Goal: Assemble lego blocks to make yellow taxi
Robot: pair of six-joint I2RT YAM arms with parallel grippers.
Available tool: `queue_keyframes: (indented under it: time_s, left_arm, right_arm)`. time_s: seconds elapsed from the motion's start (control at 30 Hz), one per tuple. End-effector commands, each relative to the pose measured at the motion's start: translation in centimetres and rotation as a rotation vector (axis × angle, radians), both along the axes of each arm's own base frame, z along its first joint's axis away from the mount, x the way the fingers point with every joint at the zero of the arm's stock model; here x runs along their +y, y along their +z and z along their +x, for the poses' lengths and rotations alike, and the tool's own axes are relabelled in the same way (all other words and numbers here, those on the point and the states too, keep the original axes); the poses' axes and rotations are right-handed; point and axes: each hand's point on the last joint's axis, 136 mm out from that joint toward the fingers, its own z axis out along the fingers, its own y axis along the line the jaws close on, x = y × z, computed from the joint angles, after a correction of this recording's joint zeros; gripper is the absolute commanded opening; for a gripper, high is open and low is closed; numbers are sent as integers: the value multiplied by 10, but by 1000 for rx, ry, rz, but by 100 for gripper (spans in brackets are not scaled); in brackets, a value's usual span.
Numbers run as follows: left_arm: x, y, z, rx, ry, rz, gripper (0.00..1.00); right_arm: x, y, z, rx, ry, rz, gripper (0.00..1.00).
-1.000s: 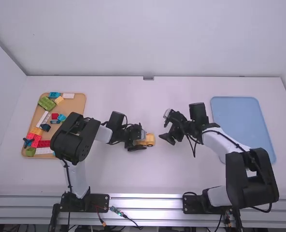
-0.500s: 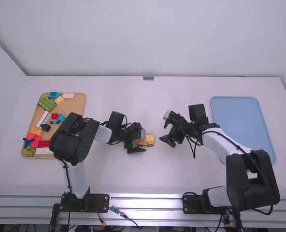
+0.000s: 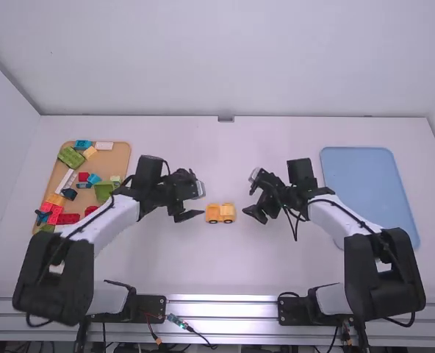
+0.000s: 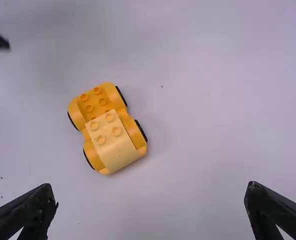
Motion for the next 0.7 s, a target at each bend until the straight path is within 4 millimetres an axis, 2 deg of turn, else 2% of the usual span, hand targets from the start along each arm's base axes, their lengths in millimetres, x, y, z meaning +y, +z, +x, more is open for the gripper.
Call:
queue_keyframes:
  time_s: [0.0,0.07,0.13,0.27,0.33,0.4,0.5,0.67]
  left_arm:
    - [50,26,28,-71,306,59,99]
    - [77,46,44,-124,476,38,99]
    - [113,72,61,-209,658,0,99]
    - [151,105,79,-262,801,-42,99]
    - [160,114,85,-264,822,-38,99]
    - [181,132,102,-270,912,-50,99]
    - [197,147,119,-247,957,-24,99]
    - [206,168,152,-186,979,-8,99]
  right_arm:
    - [0,9,2,-28,-3,13,99]
    - [1,11,5,-24,-21,23,100]
    - [2,14,9,-25,-43,39,100]
    - [3,16,12,-30,-50,48,100]
    - [4,16,11,-31,-45,48,100]
    - [5,16,10,-27,-42,47,100]
    - [5,15,9,-23,-43,45,100]
    - [5,15,10,-24,-44,46,100]
